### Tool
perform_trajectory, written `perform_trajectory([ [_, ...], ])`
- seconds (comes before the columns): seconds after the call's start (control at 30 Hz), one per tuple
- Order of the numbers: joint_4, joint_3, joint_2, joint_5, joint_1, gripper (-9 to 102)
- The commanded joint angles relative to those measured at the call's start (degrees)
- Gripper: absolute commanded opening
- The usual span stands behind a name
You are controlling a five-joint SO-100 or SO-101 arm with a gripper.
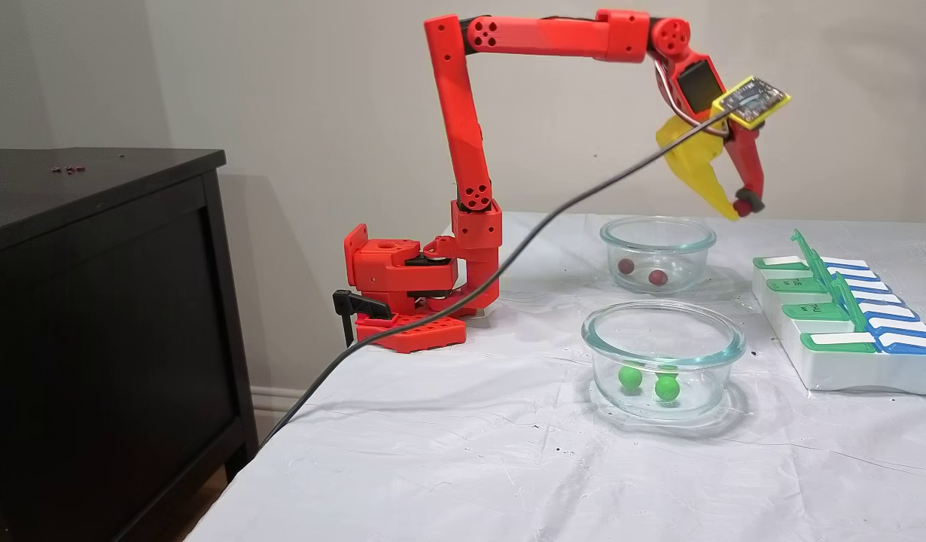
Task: Sort medicines into box.
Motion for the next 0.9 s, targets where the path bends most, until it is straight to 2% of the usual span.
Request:
perform_trajectory([
  [0.0, -7.47, -1.49, -2.11, -0.18, 0.70, 0],
  [0.2, -15.38, -1.32, -6.24, -0.35, 1.67, 0],
  [0.57, -20.04, -2.29, -10.46, -1.32, 2.90, 0],
  [0.87, -14.06, -4.22, -9.76, -1.76, 3.52, 0],
])
